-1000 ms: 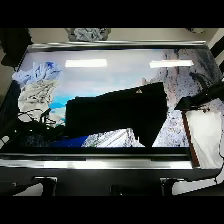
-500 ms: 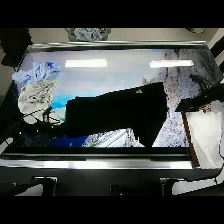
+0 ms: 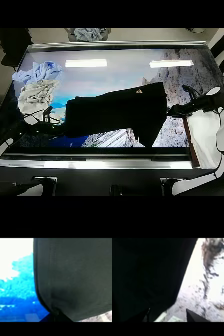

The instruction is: Fold the shirts.

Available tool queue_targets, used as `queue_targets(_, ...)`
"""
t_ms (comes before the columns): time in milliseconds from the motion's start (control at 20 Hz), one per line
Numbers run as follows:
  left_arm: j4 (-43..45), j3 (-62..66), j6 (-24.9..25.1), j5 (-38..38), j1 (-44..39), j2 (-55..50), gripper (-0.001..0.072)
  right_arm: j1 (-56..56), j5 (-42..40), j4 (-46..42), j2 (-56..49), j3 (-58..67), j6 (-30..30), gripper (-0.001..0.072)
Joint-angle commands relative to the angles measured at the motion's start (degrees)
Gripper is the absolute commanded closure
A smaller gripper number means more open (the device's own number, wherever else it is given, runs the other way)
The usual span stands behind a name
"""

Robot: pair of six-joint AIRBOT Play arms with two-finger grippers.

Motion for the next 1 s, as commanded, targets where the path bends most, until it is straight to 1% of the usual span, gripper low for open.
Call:
queue_targets(0, -0.8, 0.3, 0.1, -0.4, 0.0, 0.6, 0.0681, 2.0, -2.6, 2.1, -3.3, -0.6, 0.3, 0.0219)
queue_targets(50, -0.7, 0.3, 0.1, -0.4, 0.0, 0.6, 0.0681, 3.2, -3.4, 1.1, -3.7, -0.6, 1.1, 0.0231)
queue_targets(100, -0.7, 0.3, 0.1, -0.4, 0.0, 0.6, 0.0682, 4.2, -4.2, -0.2, -3.9, -0.5, 1.3, 0.0321)
queue_targets(150, -0.7, 0.3, 0.1, -0.4, 0.1, 0.6, 0.0681, 5.0, -4.2, -1.2, -3.9, -0.5, 1.4, 0.0461)
queue_targets(200, -0.7, 0.7, 0.1, -0.5, 0.4, 0.6, 0.0681, 5.2, -3.7, -1.1, -3.9, -0.4, 1.4, 0.0671)
queue_targets(250, -0.7, 1.9, 0.1, -2.0, 1.0, 0.6, 0.0681, 5.1, -2.5, -0.6, -3.7, 0.3, 1.3, 0.0672)
queue_targets(350, -0.5, 8.2, 4.6, -8.7, 2.9, 1.0, 0.0684, 5.1, -0.7, -1.1, -1.0, 3.1, -2.4, 0.0673)
queue_targets(400, 0.9, 12.5, 5.0, -10.7, 3.5, 2.3, 0.0685, 5.1, -0.6, -1.2, 1.8, 5.5, -3.8, 0.0673)
queue_targets(500, 5.0, 24.1, 3.1, -11.3, 4.0, 7.4, 0.0686, 5.1, -3.1, -1.6, 9.5, 12.1, -4.9, 0.0673)
queue_targets(550, 6.0, 30.8, 2.2, -11.2, 3.9, 10.3, 0.0685, 5.1, -5.6, -1.9, 14.6, 16.1, -5.9, 0.0673)
queue_targets(650, 6.0, 46.6, 2.3, -9.4, 3.9, 16.4, 0.0683, 5.1, -12.4, -3.0, 25.9, 23.1, -7.9, 0.0672)
queue_targets(750, 6.7, 60.1, 2.4, -4.1, 3.9, 21.3, 0.0683, 5.1, -21.9, -6.2, 38.2, 26.9, -9.7, 0.0671)
queue_targets(800, 6.6, 64.6, 2.4, -1.3, 3.9, 23.4, 0.0683, 5.1, -27.0, -8.1, 44.5, 26.9, -10.1, 0.0671)
queue_targets(850, 6.1, 67.6, 2.3, 0.2, 3.9, 25.6, 0.0683, 5.1, -30.4, -9.5, 49.4, 26.9, -10.0, 0.0671)
queue_targets(900, 5.4, 69.1, 2.2, 0.1, 3.9, 27.9, 0.0683, 5.1, -32.0, -9.5, 53.8, 26.9, -10.0, 0.0671)
queue_targets(950, 5.0, 69.1, 2.2, -0.5, 3.9, 30.3, 0.0683, 5.1, -31.4, -9.6, 57.1, 26.9, -10.0, 0.0671)
